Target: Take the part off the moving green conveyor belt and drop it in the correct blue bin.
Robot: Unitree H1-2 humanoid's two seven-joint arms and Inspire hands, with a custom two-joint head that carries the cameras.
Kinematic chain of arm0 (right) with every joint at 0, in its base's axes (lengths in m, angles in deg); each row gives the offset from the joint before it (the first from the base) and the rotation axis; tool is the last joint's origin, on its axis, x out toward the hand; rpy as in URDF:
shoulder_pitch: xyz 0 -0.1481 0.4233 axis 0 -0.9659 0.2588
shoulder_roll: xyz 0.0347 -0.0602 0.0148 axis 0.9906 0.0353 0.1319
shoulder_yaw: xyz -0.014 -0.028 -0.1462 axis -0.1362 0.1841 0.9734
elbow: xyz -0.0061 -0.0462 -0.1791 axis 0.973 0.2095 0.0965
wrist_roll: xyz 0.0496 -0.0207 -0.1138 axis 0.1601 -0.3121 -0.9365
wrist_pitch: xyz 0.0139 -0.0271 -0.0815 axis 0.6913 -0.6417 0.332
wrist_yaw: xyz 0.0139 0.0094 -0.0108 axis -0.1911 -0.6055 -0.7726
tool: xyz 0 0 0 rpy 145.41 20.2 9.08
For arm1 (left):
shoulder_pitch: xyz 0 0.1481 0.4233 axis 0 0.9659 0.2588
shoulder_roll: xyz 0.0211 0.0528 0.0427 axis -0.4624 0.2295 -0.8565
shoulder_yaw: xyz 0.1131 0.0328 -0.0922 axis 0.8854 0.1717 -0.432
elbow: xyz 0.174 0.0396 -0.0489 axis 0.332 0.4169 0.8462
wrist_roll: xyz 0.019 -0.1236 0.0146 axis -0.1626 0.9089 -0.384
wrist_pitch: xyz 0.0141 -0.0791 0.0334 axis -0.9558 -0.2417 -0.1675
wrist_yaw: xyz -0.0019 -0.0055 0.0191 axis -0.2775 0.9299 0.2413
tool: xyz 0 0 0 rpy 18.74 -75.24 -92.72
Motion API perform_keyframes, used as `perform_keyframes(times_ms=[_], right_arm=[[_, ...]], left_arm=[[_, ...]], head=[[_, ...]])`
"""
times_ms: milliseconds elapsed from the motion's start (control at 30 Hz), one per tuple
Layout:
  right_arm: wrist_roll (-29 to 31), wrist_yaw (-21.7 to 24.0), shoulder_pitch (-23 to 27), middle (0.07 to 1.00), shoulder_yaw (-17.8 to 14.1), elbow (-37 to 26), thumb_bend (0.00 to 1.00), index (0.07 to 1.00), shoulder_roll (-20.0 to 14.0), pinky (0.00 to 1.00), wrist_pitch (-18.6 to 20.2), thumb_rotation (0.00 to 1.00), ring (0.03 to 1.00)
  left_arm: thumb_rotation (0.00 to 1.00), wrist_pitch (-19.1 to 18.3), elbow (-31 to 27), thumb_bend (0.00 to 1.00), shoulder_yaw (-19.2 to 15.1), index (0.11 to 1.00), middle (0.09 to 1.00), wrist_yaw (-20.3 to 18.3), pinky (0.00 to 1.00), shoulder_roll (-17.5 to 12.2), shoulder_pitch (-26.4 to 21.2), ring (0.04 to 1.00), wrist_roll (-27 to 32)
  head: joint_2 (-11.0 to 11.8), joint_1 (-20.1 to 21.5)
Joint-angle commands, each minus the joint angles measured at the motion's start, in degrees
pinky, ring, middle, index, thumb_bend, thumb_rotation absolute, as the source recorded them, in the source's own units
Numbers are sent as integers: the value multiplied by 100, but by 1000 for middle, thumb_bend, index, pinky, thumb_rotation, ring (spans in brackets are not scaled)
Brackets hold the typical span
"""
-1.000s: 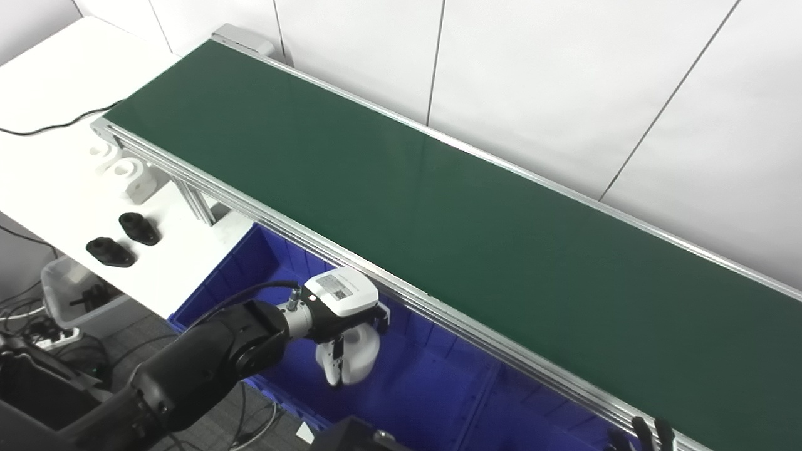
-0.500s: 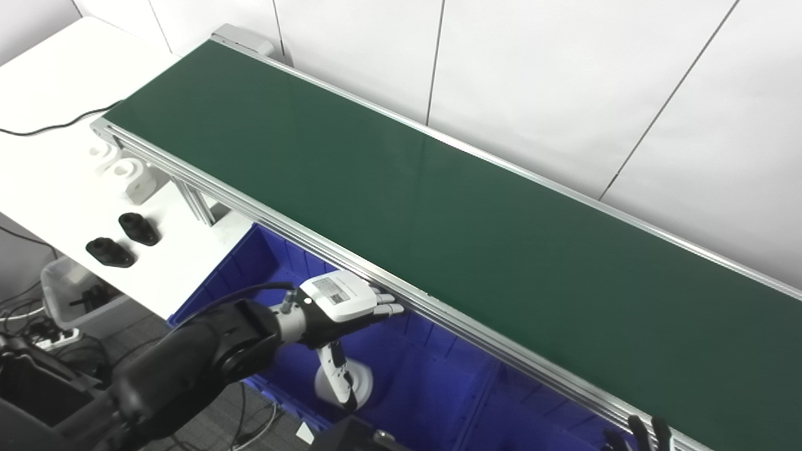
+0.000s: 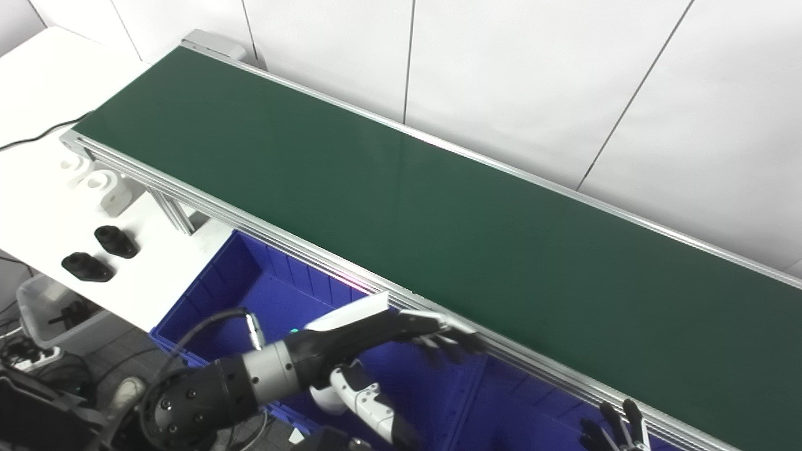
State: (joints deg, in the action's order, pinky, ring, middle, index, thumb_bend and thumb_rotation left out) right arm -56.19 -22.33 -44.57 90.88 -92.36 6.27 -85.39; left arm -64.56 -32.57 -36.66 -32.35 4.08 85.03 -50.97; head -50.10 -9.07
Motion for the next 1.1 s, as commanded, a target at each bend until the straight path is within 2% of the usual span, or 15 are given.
perform_keyframes(times_ms=[0, 33, 67, 100, 133, 167, 233, 333, 433, 500, 733, 833, 933, 1067], right_arm=[[-211, -61, -102, 924, 90, -315, 838, 989, 225, 828, -214, 817, 849], [-270, -82, -111, 925, 109, -320, 834, 989, 260, 827, -216, 820, 850], [-350, -106, -124, 925, 138, -336, 832, 989, 308, 827, -206, 822, 850], [-416, -123, -138, 926, 162, -356, 831, 988, 350, 826, -190, 825, 850], [-498, -146, -158, 926, 193, -374, 834, 988, 412, 824, -167, 828, 850], [-572, -170, -173, 926, 218, -378, 842, 984, 468, 820, -148, 834, 847], [-763, -240, -194, 926, 296, -346, 849, 982, 623, 818, -141, 841, 848], [-1059, -390, -169, 919, 408, -225, 858, 971, 863, 806, -201, 841, 839], [-1256, -517, -147, 923, 544, -155, 876, 966, 1027, 825, -133, 838, 857], [-1318, -588, -136, 927, 609, -117, 878, 966, 1115, 837, -97, 827, 866], [-1538, -728, -97, 921, 680, -101, 864, 963, 1210, 855, -55, 838, 867], [-1602, -737, -102, 919, 675, -153, 862, 962, 1191, 857, 10, 854, 865], [-1608, -720, -127, 918, 674, -218, 861, 963, 1167, 849, 72, 862, 863], [-1615, -703, -168, 914, 674, -316, 866, 961, 1141, 839, 195, 868, 856]], left_arm=[[654, 439, 183, 939, 17, 899, 875, 653, 793, 780, 362, 848, 391], [680, 684, 378, 930, 30, 920, 898, 790, 826, 926, 440, 877, 174], [693, 965, 600, 925, 9, 931, 910, 935, 843, 1041, 512, 893, -68], [714, 1275, 893, 913, -14, 949, 930, 1065, 862, 1139, 575, 914, -323], [717, 1609, 1230, 904, -63, 973, 963, 1146, 909, 1154, 608, 951, -532], [716, 2021, 1665, 885, -88, 992, 988, 1240, 954, 1100, 606, 984, -892], [720, 2695, 2468, 880, -145, 997, 996, 1353, 979, 808, 503, 994, -1467], [754, 3176, 3221, 884, -166, 1000, 1000, 1396, 998, 374, 272, 1000, -1887], [733, 3311, 3441, 888, -136, 1000, 1000, 1381, 1000, 107, 152, 1000, -2019], [719, 3395, 3515, 888, -100, 1000, 1000, 1344, 1000, -22, 99, 1000, -1996], [712, 3543, 3501, 887, -59, 1000, 1000, 1321, 1000, -241, 43, 1000, -1892], [719, 3545, 3249, 885, -99, 1000, 1000, 1354, 1000, -301, 100, 1000, -1869], [774, 3399, 2859, 940, -138, 1000, 1000, 1293, 1000, -387, 206, 1000, -1755], [787, 3339, 2184, 948, -250, 1000, 1000, 1296, 1000, -488, 432, 1000, -1488]], head=[[-42, 261], [-51, 310], [-88, 602], [-92, 666], [-106, 998], [-107, 1068], [-103, 1699], [-108, 2180], [-108, 2589], [-118, 2704], [-257, 2646], [-282, 2591], [-313, 2531], [-393, 2715]])
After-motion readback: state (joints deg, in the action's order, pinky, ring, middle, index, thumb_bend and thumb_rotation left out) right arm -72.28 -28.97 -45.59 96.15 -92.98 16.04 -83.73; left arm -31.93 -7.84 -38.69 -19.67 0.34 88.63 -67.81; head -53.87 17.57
